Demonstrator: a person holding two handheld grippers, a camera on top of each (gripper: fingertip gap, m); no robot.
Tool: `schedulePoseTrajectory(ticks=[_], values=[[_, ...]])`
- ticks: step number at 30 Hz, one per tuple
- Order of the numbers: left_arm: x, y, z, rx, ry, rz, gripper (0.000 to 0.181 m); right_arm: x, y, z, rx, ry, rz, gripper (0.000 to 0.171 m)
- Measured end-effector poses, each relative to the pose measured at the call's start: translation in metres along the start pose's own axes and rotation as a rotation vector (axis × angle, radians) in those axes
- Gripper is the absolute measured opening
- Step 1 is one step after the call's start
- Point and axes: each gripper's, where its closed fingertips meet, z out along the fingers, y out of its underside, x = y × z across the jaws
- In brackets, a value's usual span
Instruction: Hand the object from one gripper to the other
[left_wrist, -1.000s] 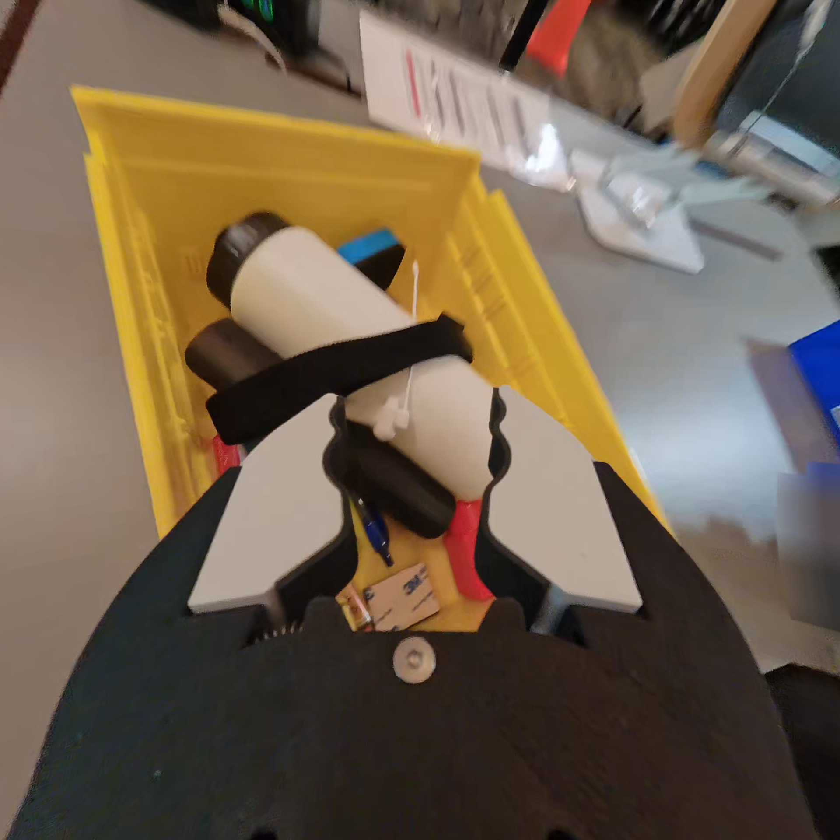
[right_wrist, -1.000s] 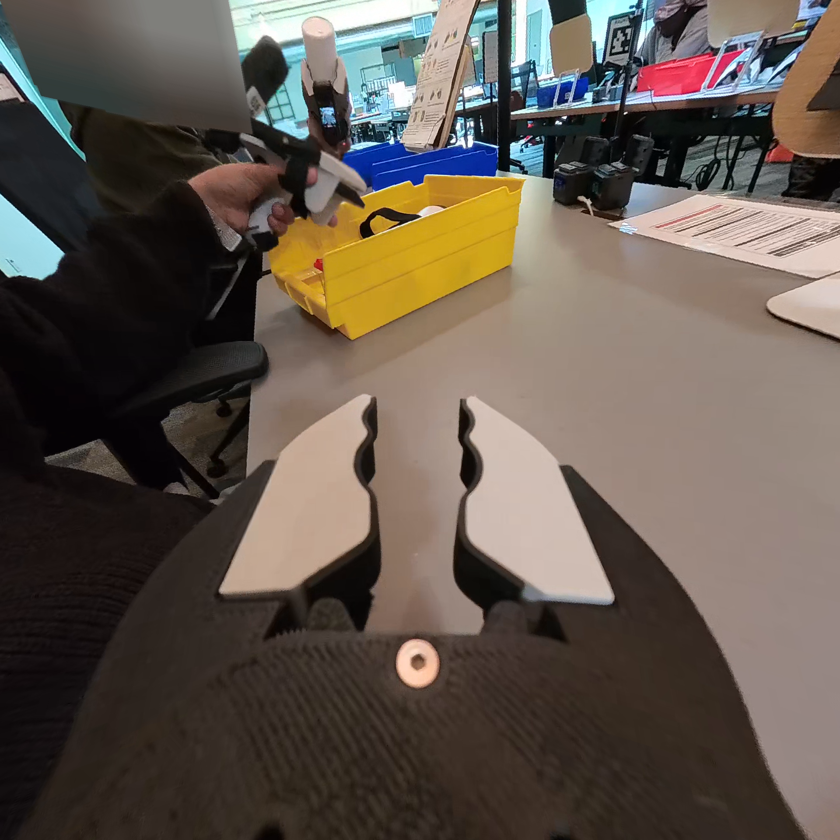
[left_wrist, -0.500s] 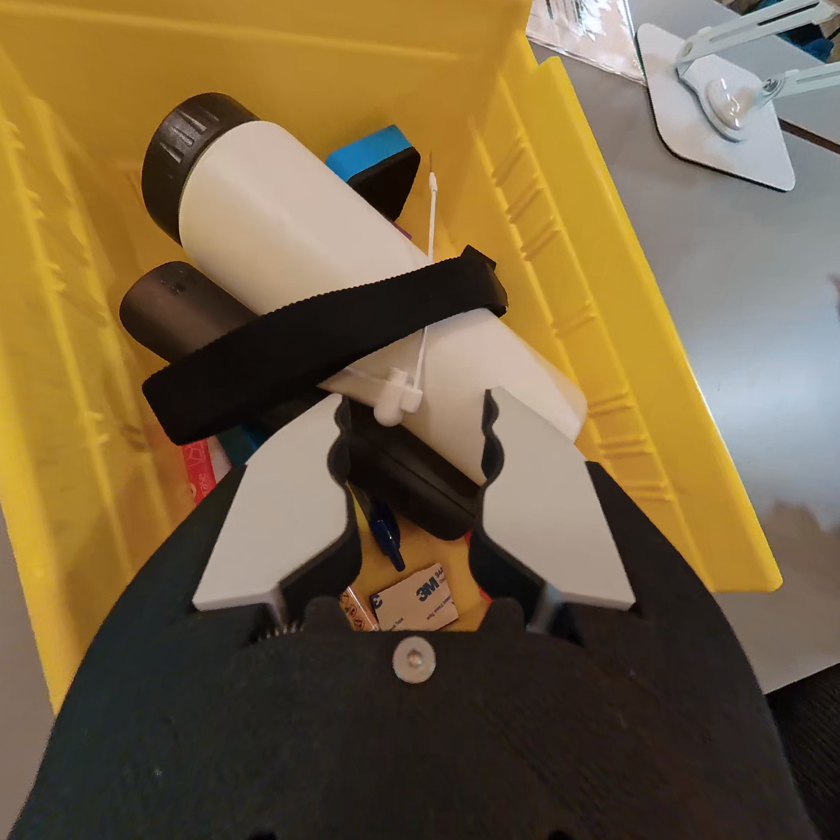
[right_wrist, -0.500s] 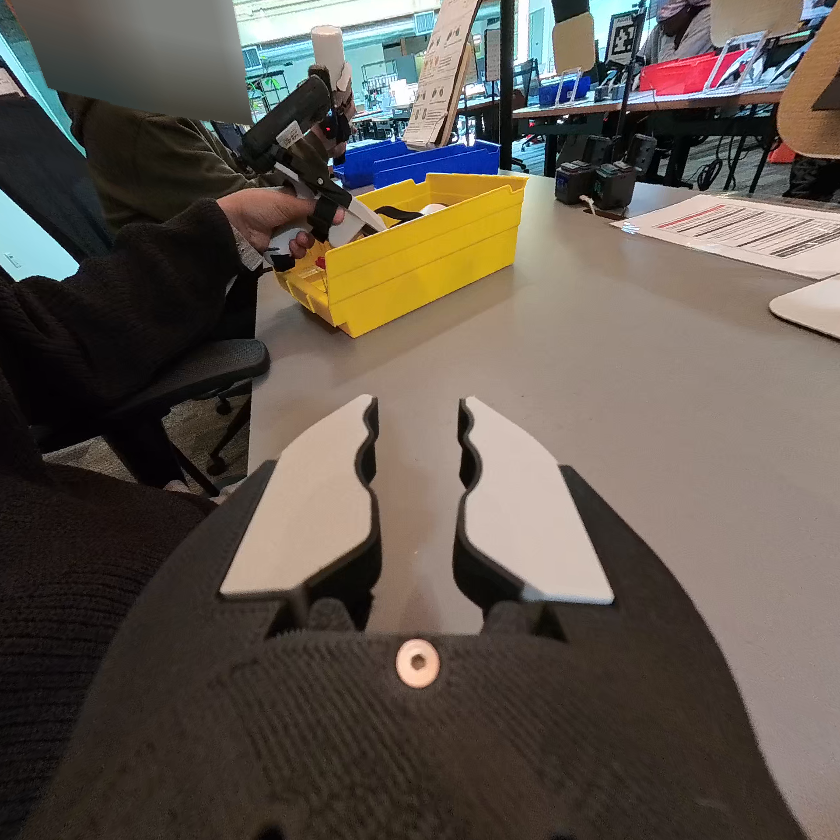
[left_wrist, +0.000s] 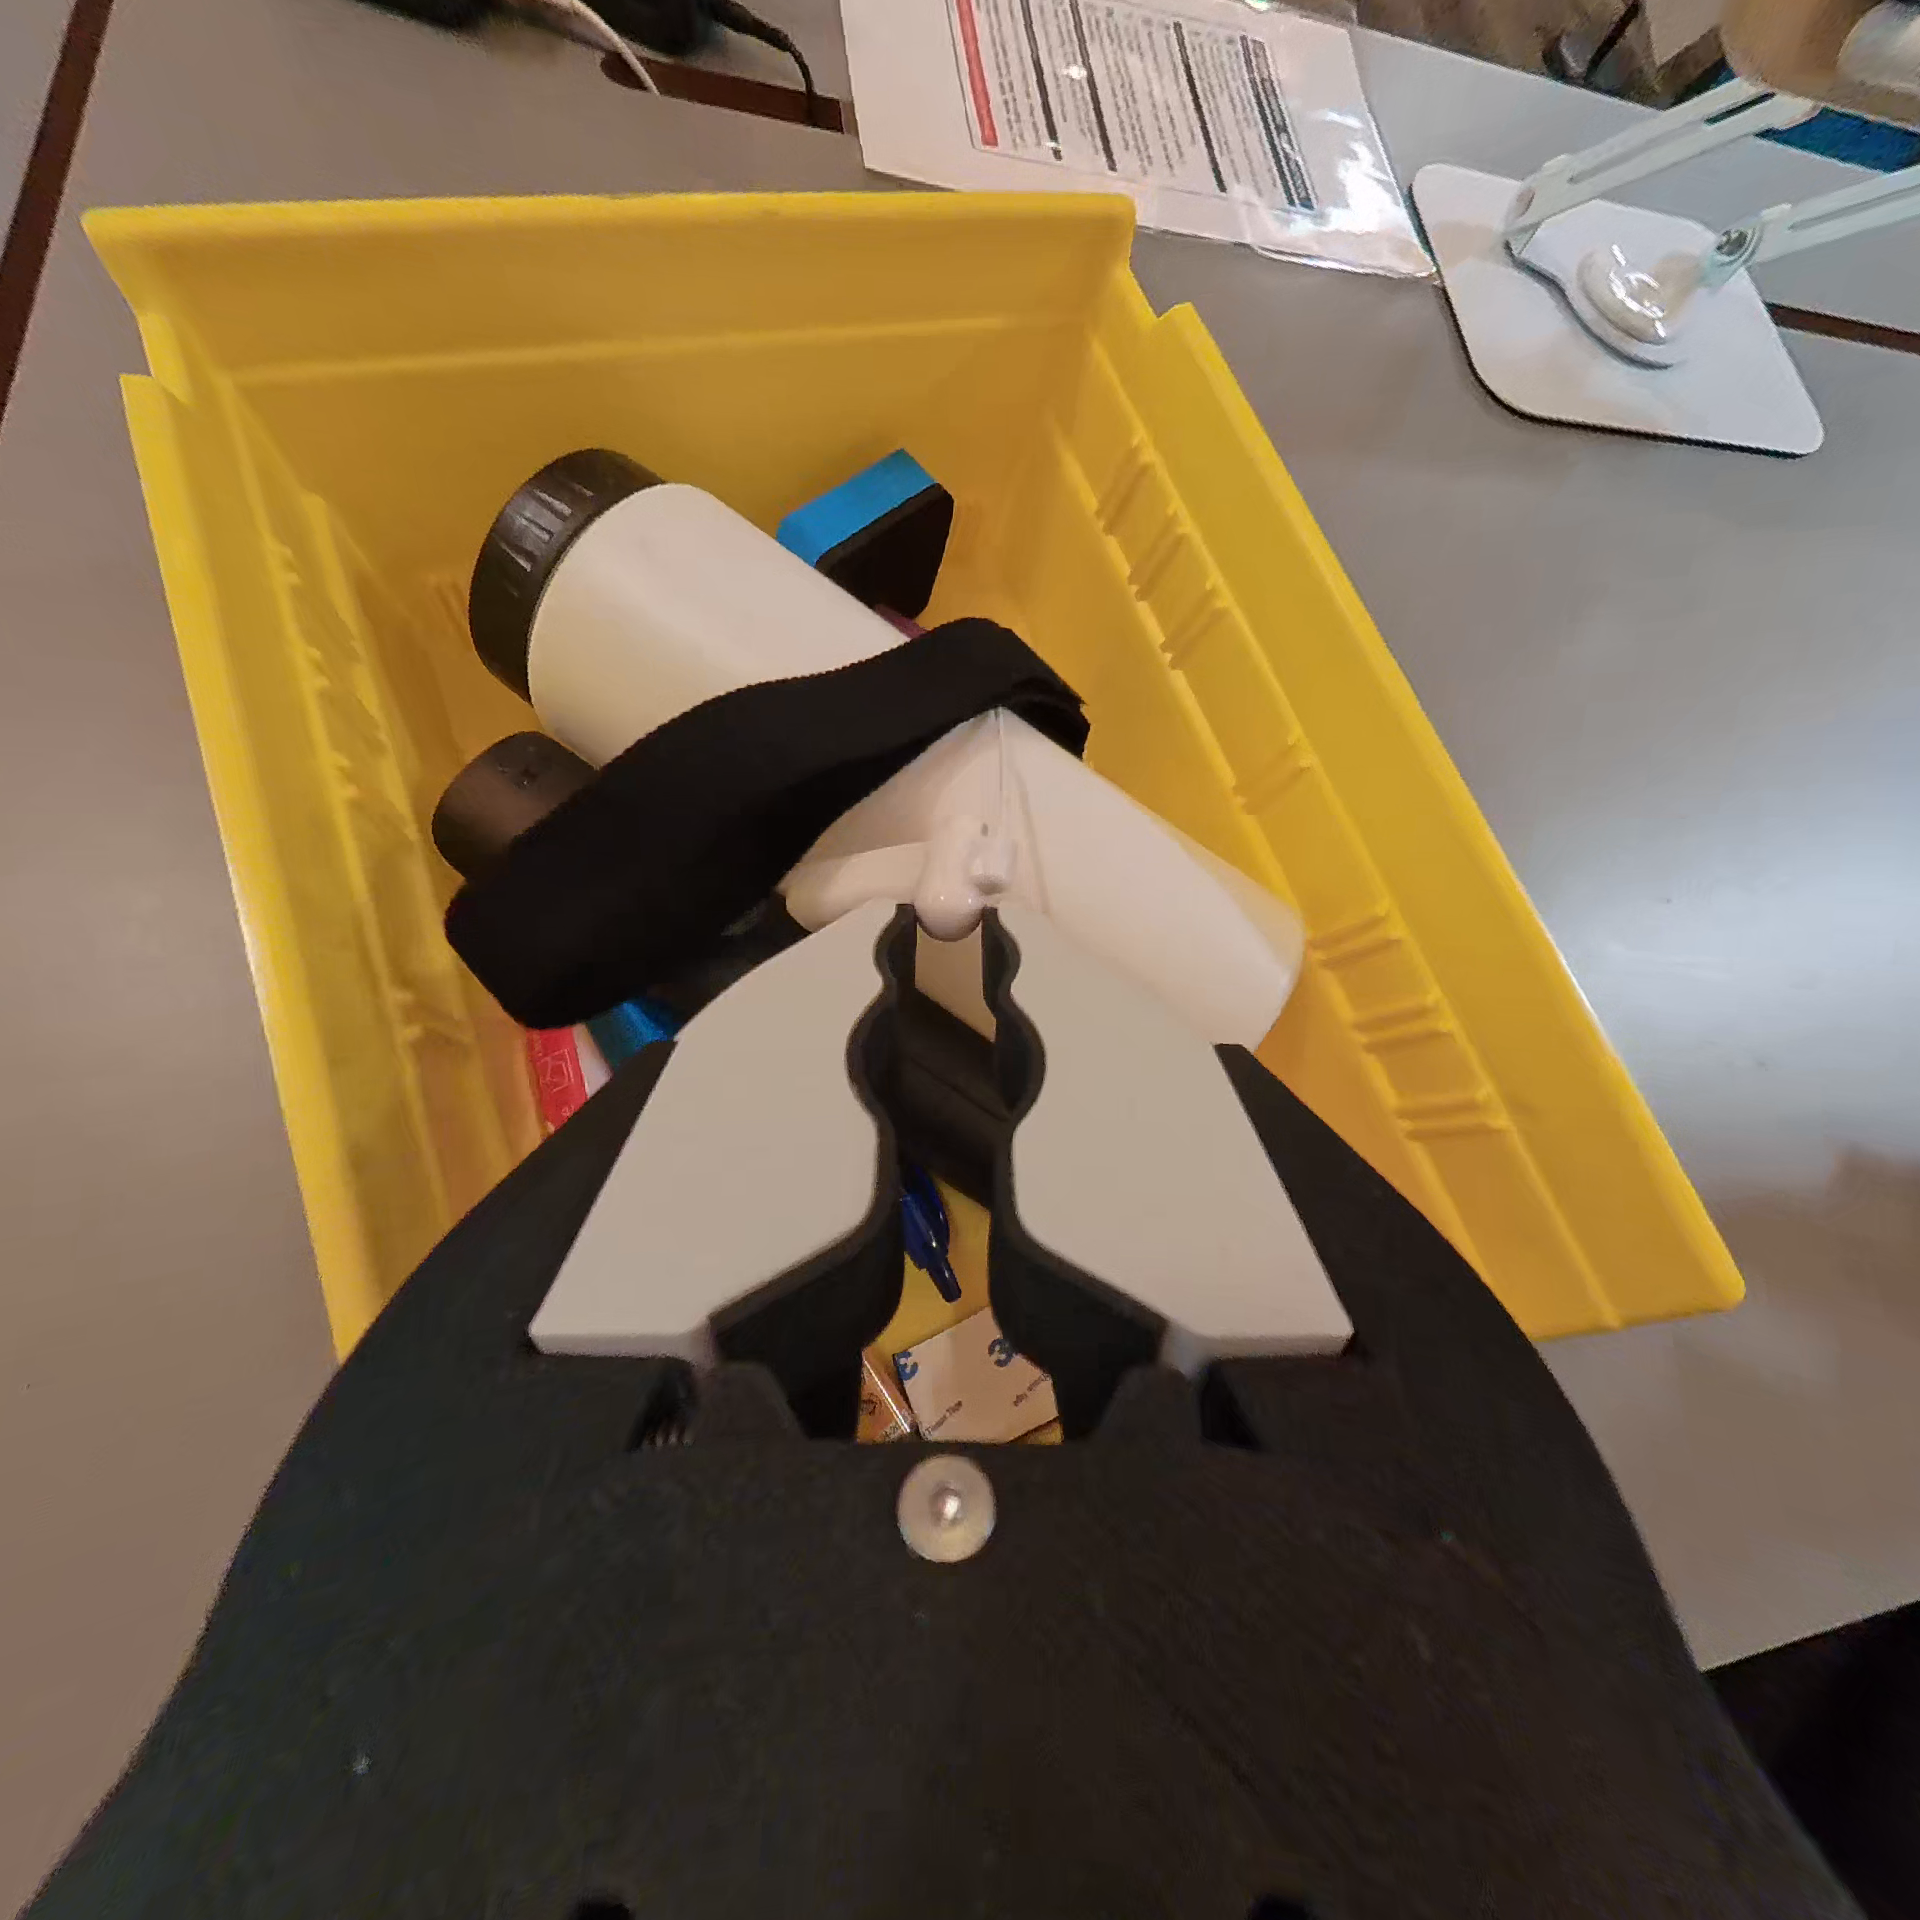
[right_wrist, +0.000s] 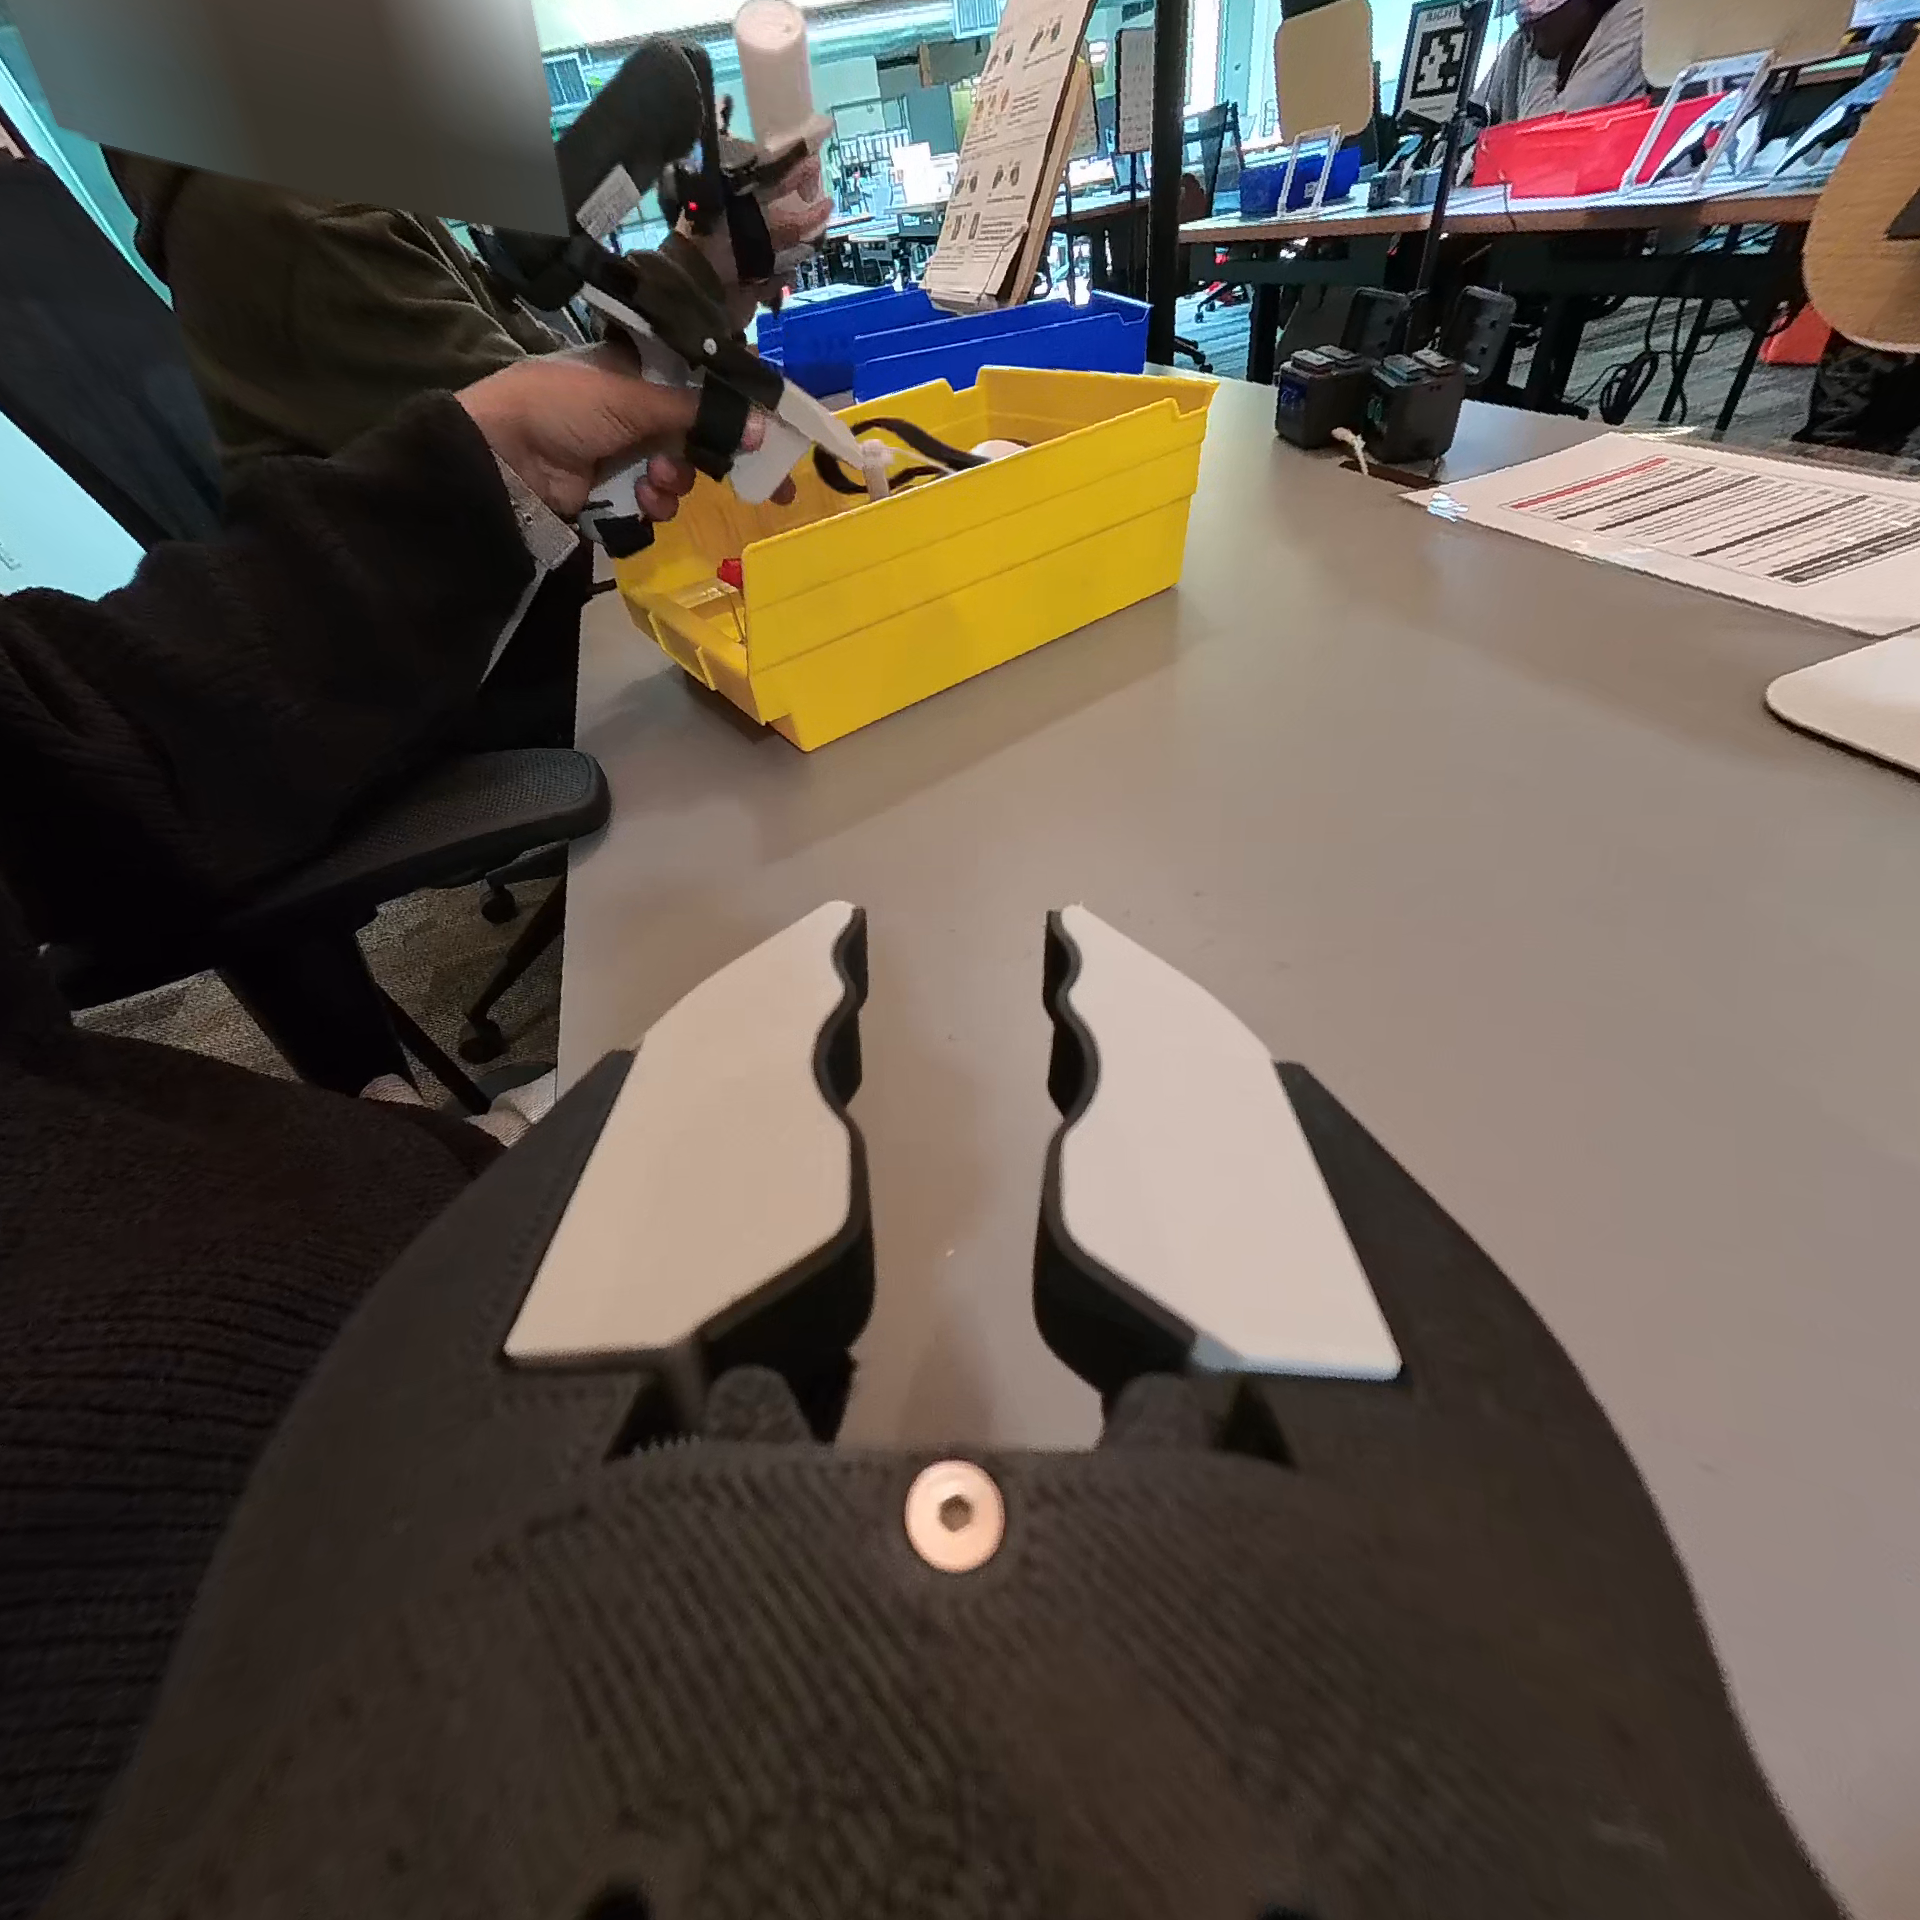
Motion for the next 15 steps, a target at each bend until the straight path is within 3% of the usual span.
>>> schedulePoseTrajectory(ticks=[5,8,15], values=[[0.01,-0.006,-0.011,0.003,0.022,0.038,0.013,0.0,0.001,0.0,-0.006,0.001,-0.004,0.033],[0.03,-0.007,-0.018,-0.013,0.126,0.043,0.013,-0.001,0.002,0.001,-0.011,0.0,-0.006,0.033],[0.064,-0.033,-0.045,0.094,0.252,0.06,0.013,-0.002,0.004,0.002,-0.021,-0.001,-0.014,0.032]])
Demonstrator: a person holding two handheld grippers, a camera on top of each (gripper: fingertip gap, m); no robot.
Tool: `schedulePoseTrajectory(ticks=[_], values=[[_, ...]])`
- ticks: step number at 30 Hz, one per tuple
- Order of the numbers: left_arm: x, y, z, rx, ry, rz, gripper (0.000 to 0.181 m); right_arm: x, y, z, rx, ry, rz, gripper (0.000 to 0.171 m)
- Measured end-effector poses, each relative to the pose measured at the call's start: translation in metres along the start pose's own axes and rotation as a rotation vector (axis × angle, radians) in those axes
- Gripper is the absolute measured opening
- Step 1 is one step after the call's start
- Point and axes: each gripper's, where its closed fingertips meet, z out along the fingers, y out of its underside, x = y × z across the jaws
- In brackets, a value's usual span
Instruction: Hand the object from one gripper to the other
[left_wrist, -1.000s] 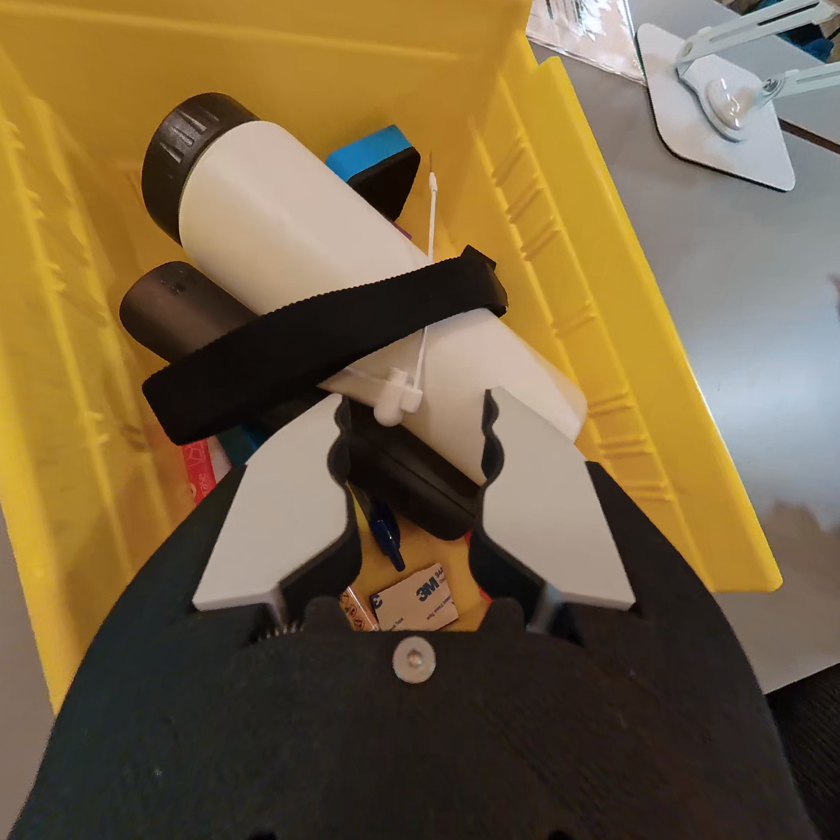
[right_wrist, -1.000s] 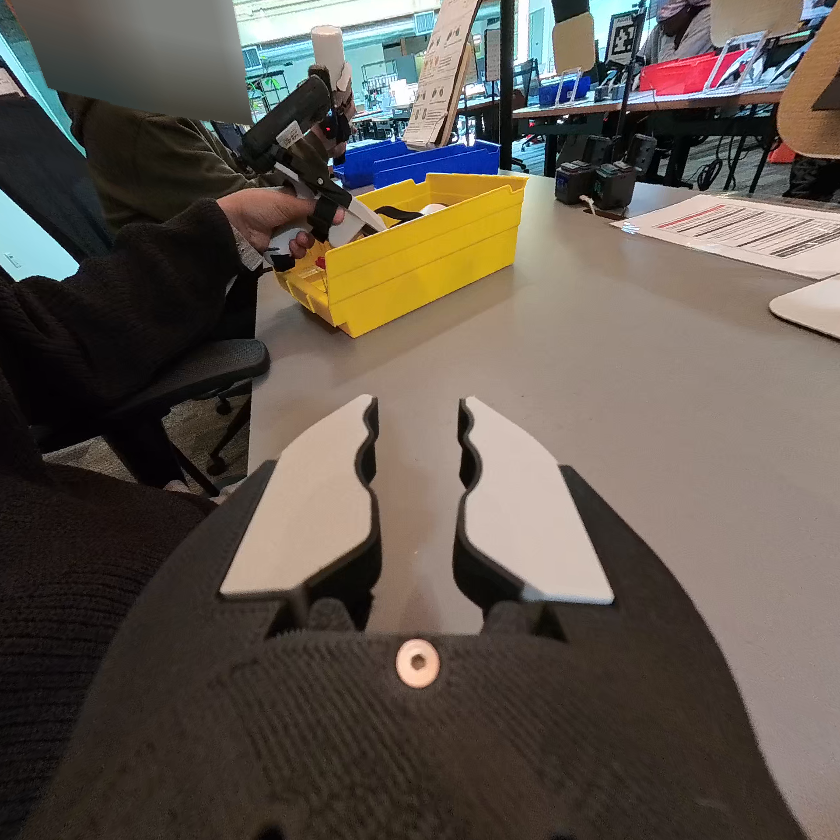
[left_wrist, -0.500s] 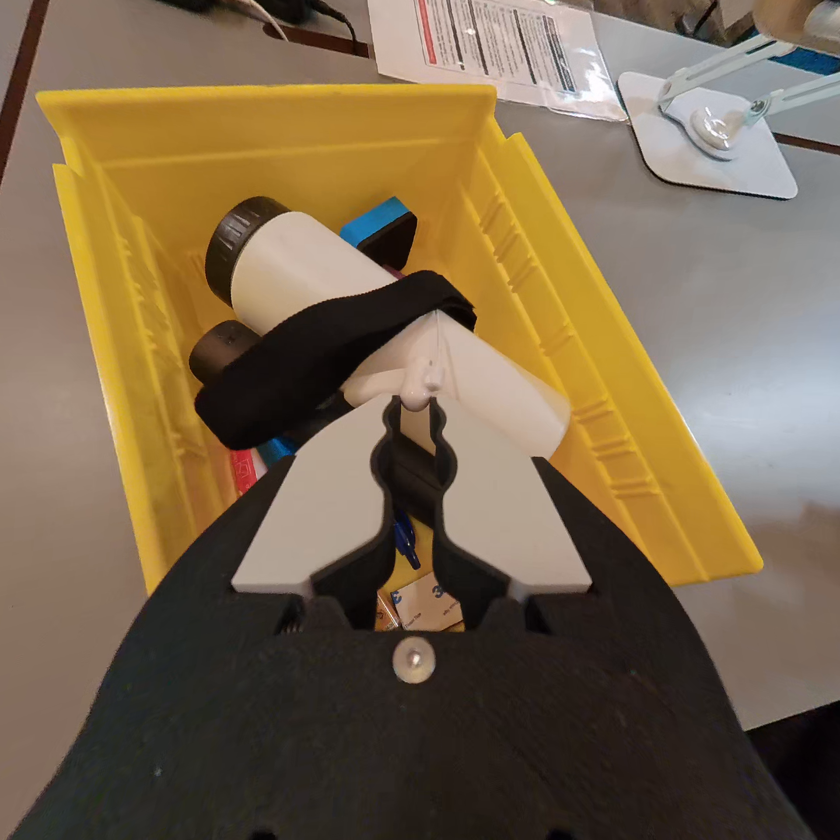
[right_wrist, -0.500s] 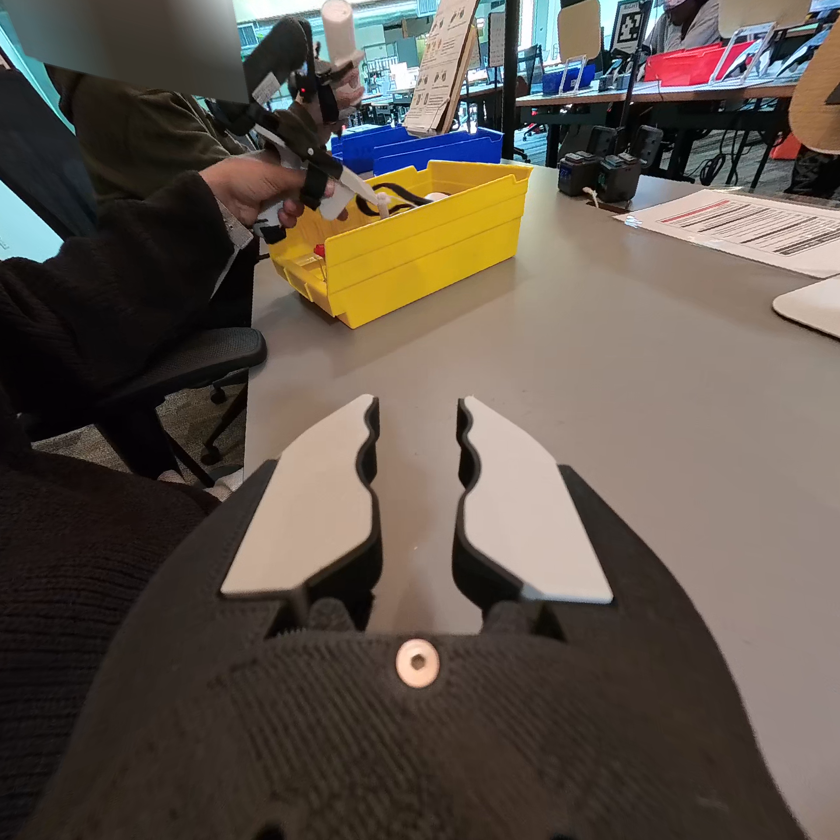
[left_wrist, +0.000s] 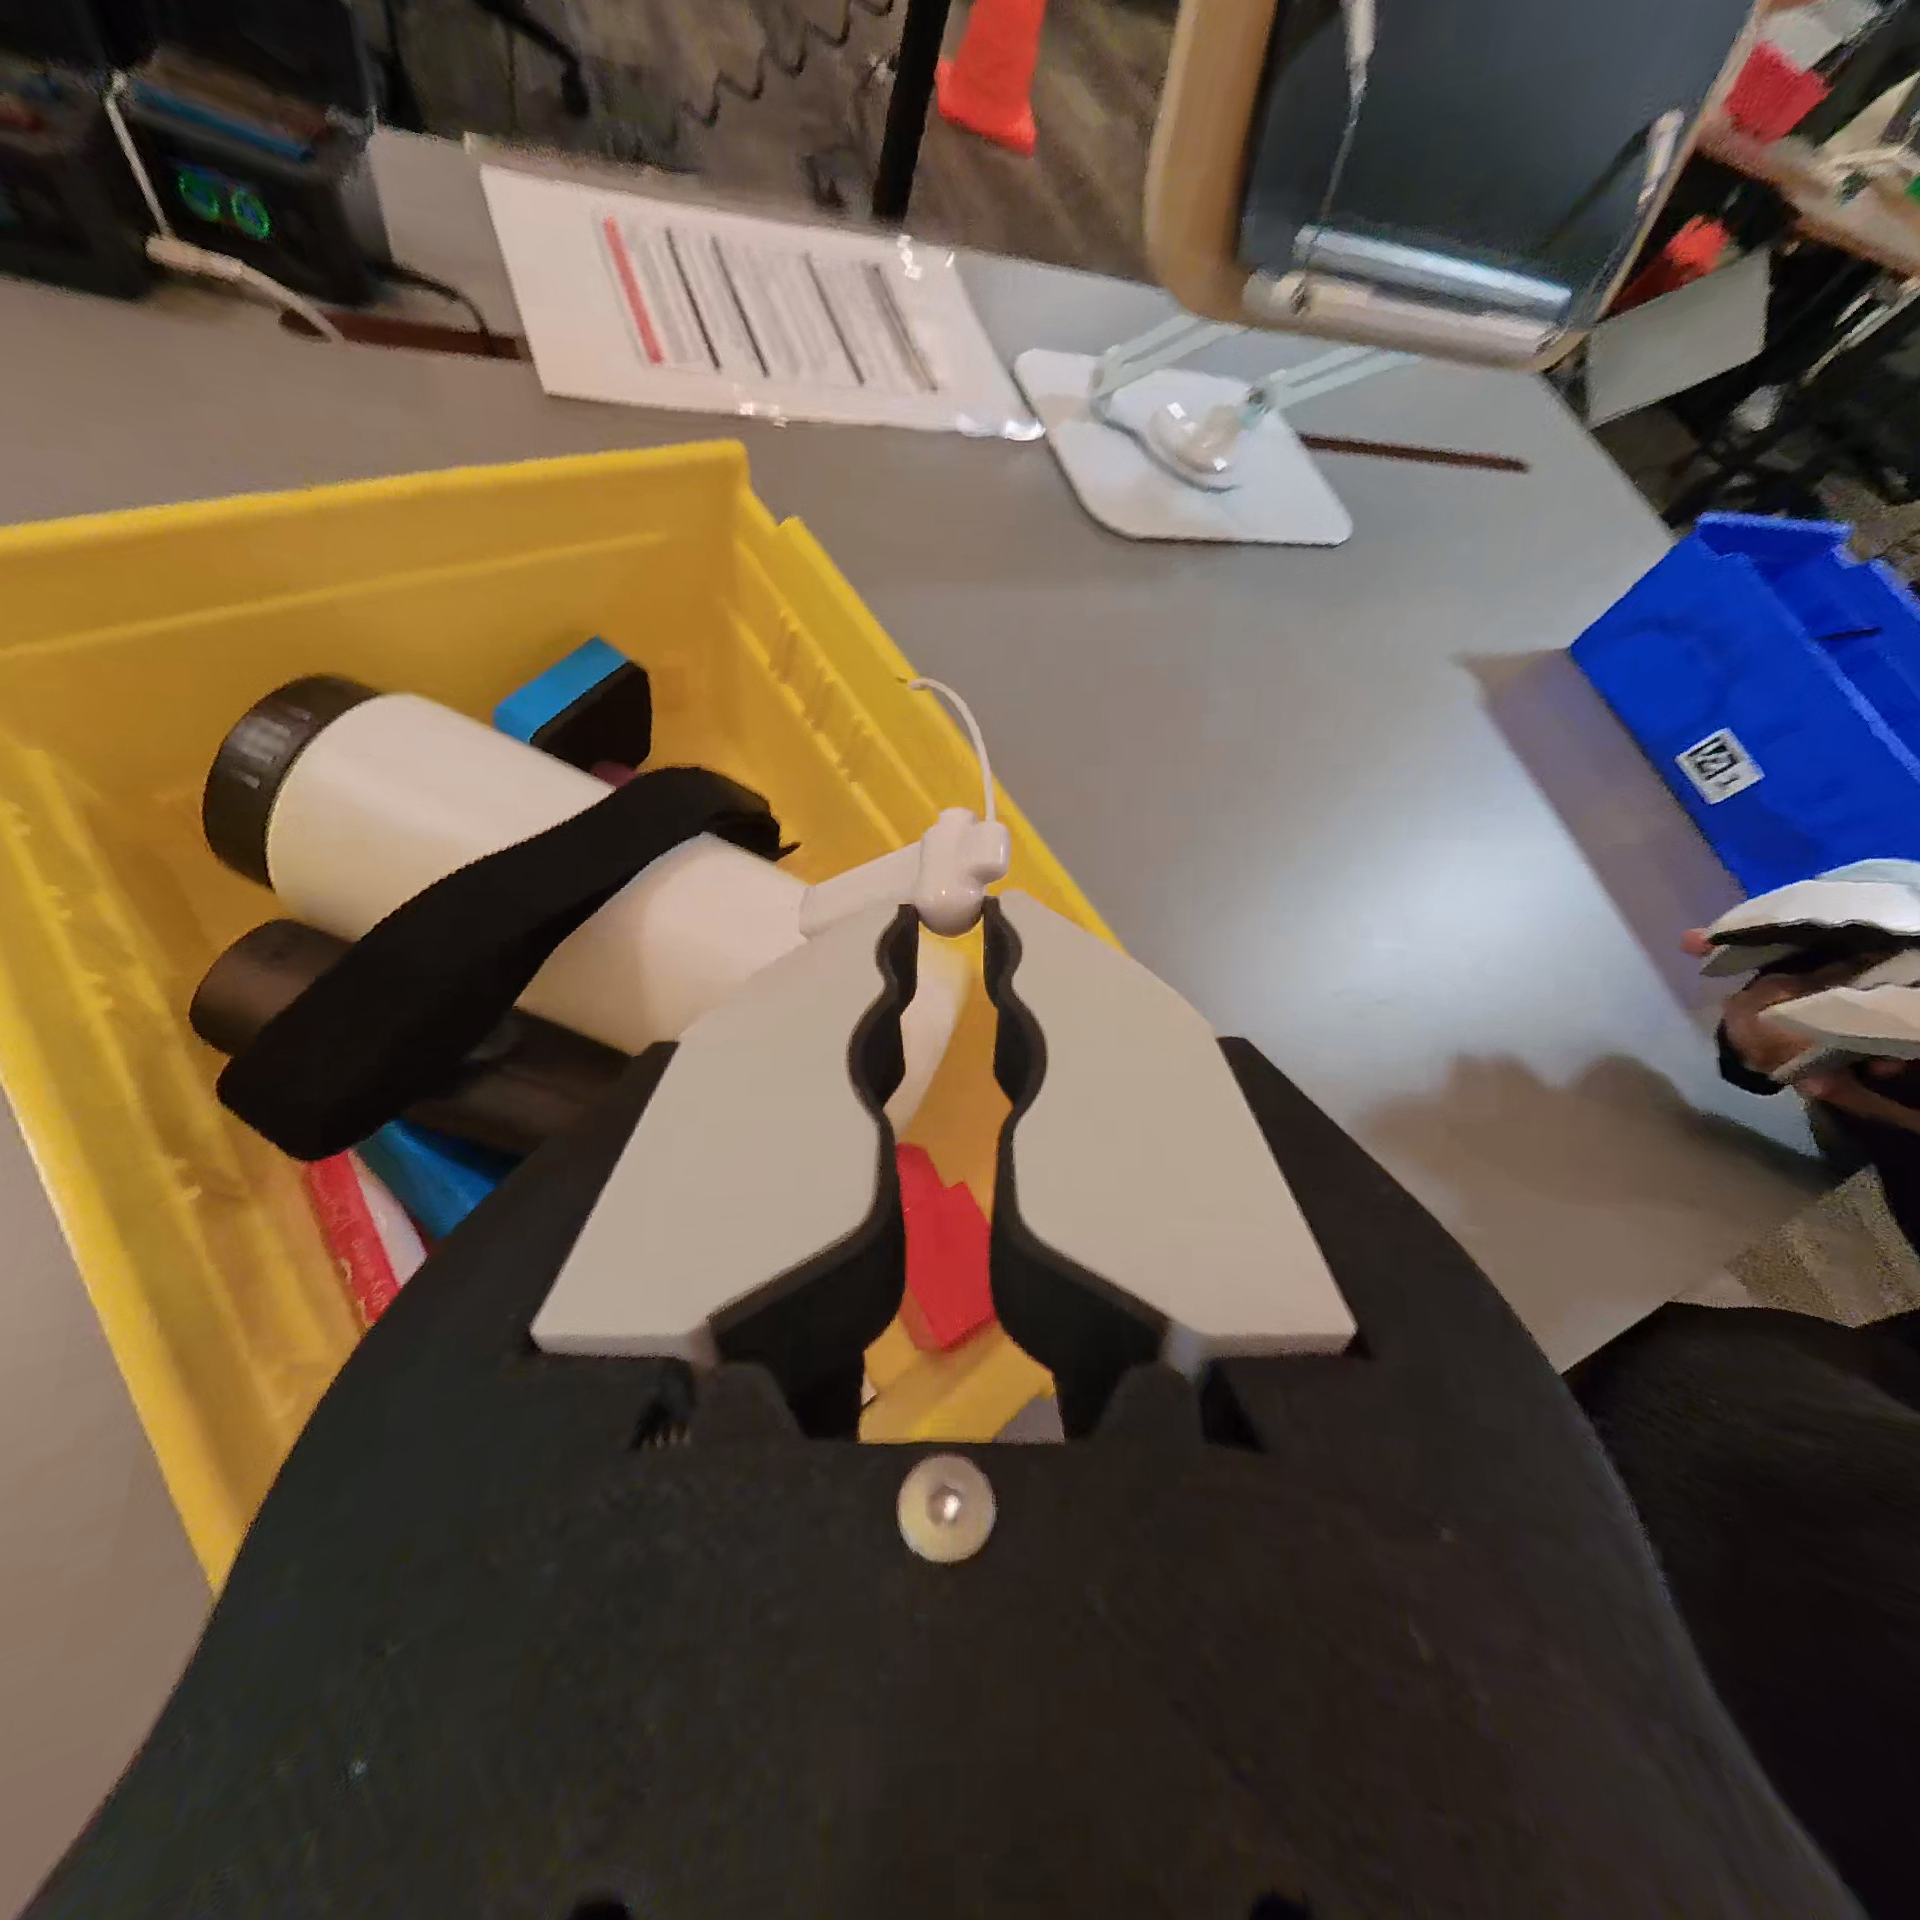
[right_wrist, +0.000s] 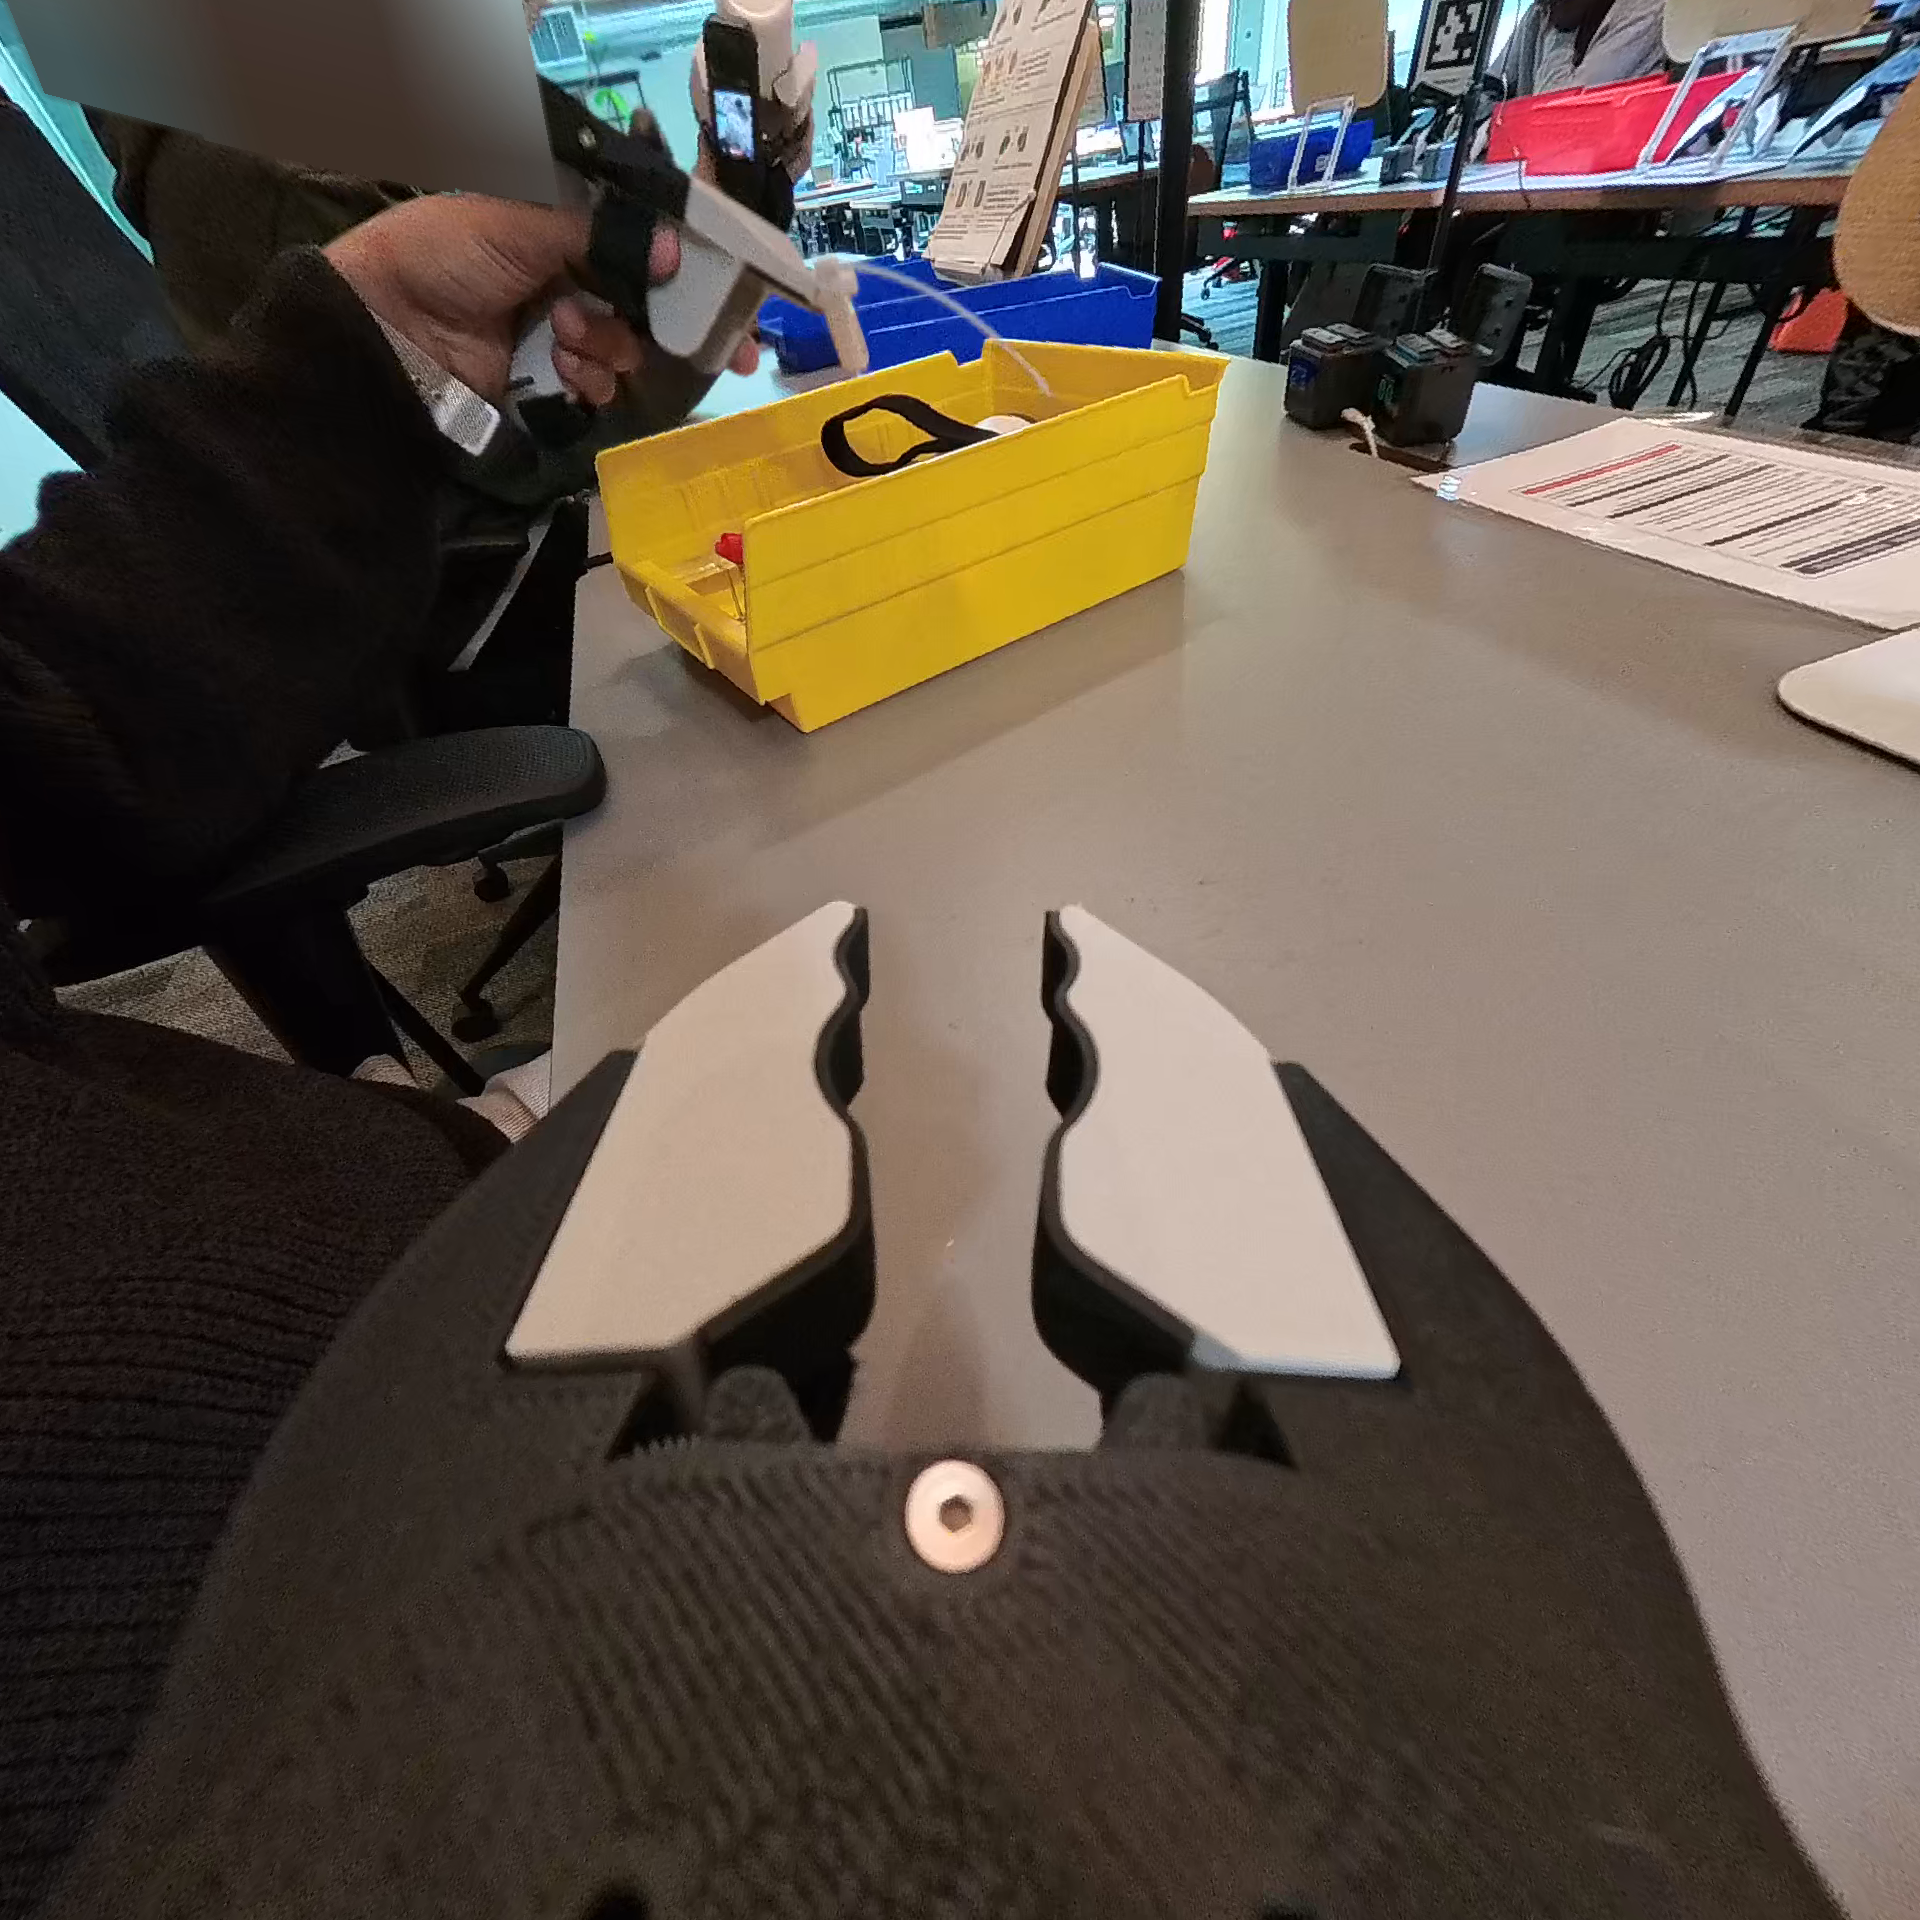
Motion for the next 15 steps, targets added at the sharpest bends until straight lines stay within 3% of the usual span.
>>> schedulePoseTrajectory(ticks=[7,11,15], values=[[0.029,-0.044,-0.033,0.258,0.149,-0.055,0.013,-0.001,0.0,0.0,0.001,-0.001,-0.001,0.032],[0.051,-0.064,-0.05,0.396,0.331,-0.121,0.013,-0.001,0.0,0.0,-0.002,-0.001,-0.005,0.032],[0.077,-0.07,-0.051,0.432,0.518,-0.174,0.013,-0.001,0.0,0.001,0.0,0.005,-0.011,0.032]])
